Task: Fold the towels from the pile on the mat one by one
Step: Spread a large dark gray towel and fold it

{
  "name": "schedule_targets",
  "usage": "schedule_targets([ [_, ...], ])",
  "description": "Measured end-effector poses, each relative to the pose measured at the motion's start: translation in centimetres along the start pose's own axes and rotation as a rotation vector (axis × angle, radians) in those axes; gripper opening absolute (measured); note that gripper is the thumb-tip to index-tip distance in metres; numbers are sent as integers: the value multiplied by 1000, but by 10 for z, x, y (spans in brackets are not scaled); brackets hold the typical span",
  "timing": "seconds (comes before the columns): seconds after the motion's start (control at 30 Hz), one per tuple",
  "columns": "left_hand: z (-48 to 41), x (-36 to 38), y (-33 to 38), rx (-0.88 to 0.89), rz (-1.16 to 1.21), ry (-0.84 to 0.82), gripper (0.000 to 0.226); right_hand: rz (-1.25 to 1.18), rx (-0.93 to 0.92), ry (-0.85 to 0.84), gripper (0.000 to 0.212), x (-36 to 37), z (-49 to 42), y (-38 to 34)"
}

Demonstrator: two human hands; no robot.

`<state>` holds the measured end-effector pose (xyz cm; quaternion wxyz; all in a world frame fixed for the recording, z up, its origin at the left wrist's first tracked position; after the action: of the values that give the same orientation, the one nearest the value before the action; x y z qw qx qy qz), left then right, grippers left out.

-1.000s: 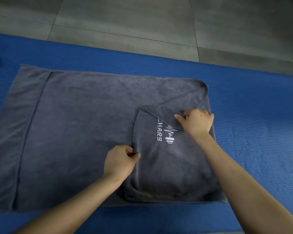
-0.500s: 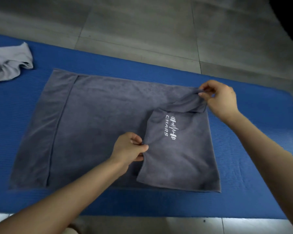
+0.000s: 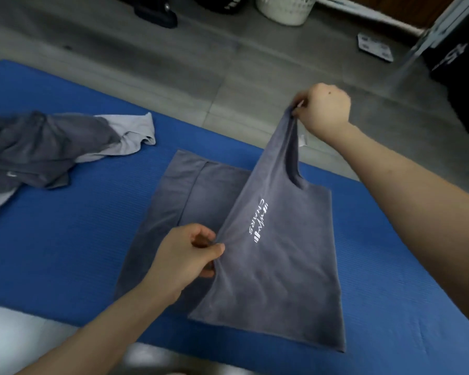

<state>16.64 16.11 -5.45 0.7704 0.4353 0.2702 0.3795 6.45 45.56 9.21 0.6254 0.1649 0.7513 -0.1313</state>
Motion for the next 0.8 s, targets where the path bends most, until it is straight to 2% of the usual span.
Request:
schedule_targets([
  [0.23,-23,-79,-76,-129,-118,191,7,-170,40,-220,23,105,-14,-114],
  [0.37,-29,-91,-101,-185,-27,216,4,-176,75,-193,24,136,-17,-144],
  [0.47,-40,-107,-110,-184,-45,273,4,-179,114,-168,25,153,-27,-160],
  [0.6,-59,-133,-121,-152,-261,426,3,-200,136,-195,29,189,-32,-182],
  [0.73,-65,-136,-133,-167,-438,449,8,-294,97,-371,30,241,-22,-198],
  [0.8,-61,-135,-138,-166,-492,434,8,-317,47,-482,43,264,-13,-204],
])
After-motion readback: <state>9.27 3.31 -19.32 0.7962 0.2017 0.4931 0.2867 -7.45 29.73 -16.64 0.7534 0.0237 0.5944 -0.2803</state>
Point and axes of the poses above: each hand's wrist, its own z-axis away from the middle knuckle, its own x-axis out of the palm, y = z × x, the point moved 8 cm from there along -z, towards the middle knuckle, and after that the axes turned 2 degrees about -y, right-handed, at the moved point
